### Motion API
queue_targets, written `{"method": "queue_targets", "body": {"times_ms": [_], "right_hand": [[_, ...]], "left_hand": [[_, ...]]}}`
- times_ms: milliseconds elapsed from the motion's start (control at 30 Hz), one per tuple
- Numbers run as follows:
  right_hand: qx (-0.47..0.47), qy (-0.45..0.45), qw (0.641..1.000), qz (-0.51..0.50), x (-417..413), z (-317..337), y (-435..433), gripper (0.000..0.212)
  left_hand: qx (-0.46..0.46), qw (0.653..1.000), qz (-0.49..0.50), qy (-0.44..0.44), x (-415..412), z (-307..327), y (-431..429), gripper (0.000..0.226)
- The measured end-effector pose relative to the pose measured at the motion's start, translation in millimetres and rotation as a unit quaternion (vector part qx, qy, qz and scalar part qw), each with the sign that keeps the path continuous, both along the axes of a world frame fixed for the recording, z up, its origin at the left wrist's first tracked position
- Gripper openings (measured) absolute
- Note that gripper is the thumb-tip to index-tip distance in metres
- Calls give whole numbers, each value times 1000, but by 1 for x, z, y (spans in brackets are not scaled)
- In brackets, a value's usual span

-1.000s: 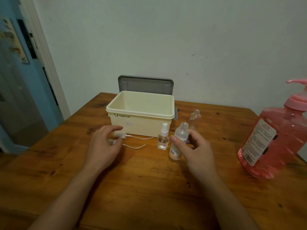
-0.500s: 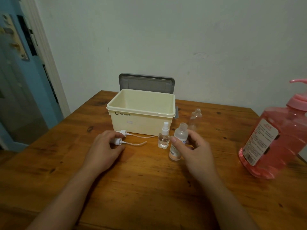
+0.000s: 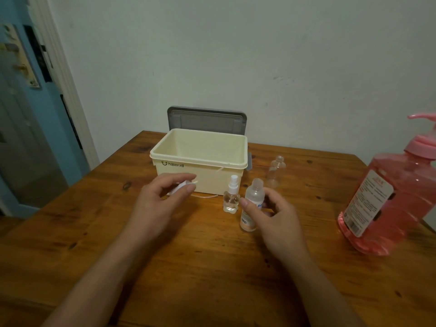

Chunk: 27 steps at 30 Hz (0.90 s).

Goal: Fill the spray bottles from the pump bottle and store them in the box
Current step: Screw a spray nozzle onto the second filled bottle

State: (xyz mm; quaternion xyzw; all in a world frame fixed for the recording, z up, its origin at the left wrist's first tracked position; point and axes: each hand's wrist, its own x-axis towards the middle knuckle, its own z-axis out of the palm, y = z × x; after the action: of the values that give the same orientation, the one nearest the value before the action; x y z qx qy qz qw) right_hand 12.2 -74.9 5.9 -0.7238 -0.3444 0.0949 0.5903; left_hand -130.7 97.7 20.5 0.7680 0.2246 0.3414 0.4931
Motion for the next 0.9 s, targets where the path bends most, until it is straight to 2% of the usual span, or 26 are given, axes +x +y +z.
{"method": "queue_targets", "body": {"times_ms": [167,333,600,900], "right_hand": [[-12,-8,1000,-6,1,-2,0,28],[-19,-8,1000,-9,3,-4,-1,32],[-25,-16,999,-22,5,-7,1,31],[-30,-18,999,-28,6,-7,-2,30]], "left_hand": [[0,997,-18,-72,15,25,-14,32],[26,995,-55,-81,22,41,-14,32],[161,986,-52,1,23,64,-10,27],[182,980,-75,20,23,76,-13,26]]}}
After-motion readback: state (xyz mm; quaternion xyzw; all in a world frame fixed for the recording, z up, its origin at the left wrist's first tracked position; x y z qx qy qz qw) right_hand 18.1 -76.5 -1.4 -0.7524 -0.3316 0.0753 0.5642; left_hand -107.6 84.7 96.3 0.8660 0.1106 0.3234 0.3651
